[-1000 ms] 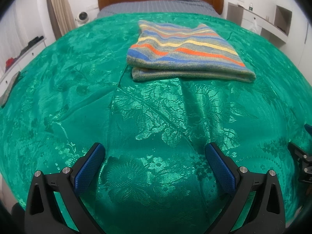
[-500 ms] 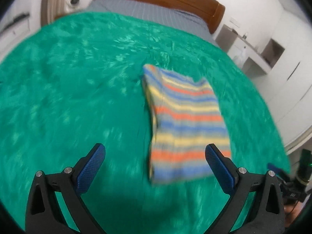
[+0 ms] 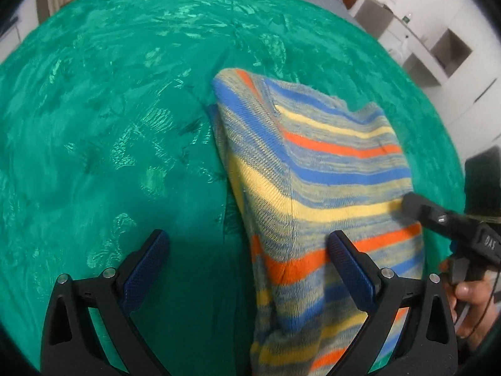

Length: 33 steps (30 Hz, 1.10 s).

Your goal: Fold small clothes

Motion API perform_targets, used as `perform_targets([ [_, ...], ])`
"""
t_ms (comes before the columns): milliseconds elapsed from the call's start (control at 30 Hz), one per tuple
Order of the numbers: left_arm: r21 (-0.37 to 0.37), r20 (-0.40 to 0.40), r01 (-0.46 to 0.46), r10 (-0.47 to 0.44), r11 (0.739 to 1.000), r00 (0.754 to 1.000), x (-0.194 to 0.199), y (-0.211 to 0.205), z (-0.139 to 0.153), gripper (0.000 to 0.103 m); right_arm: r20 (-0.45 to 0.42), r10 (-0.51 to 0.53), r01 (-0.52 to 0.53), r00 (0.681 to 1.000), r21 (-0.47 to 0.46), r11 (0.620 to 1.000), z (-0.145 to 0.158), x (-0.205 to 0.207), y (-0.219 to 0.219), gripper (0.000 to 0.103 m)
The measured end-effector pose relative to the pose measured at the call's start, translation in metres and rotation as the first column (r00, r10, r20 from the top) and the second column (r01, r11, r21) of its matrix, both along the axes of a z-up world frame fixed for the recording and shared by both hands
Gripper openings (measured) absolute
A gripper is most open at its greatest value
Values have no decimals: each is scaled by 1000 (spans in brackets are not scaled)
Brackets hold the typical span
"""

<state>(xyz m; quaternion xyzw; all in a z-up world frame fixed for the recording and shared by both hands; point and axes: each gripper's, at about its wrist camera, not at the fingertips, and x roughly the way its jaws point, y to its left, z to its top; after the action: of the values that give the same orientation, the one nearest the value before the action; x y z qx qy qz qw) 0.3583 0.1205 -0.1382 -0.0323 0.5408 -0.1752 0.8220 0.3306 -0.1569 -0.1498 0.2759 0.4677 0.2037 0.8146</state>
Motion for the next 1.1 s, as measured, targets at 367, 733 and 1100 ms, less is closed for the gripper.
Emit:
perform_targets([
  [367, 70, 161, 74, -84, 995, 983, -28, -44, 50, 16, 251, 164, -4, 954, -537, 844, 68, -39, 73, 26],
  [733, 207, 260, -55, 0, 977, 966, -51, -77, 38, 95, 188, -63, 157, 980, -544, 824, 69, -53, -29, 96],
  [1100, 333, 470, -166, -11, 928, 883, -168, -66, 80, 102, 250, -71, 212, 966, -598, 773, 85, -172, -35, 102],
])
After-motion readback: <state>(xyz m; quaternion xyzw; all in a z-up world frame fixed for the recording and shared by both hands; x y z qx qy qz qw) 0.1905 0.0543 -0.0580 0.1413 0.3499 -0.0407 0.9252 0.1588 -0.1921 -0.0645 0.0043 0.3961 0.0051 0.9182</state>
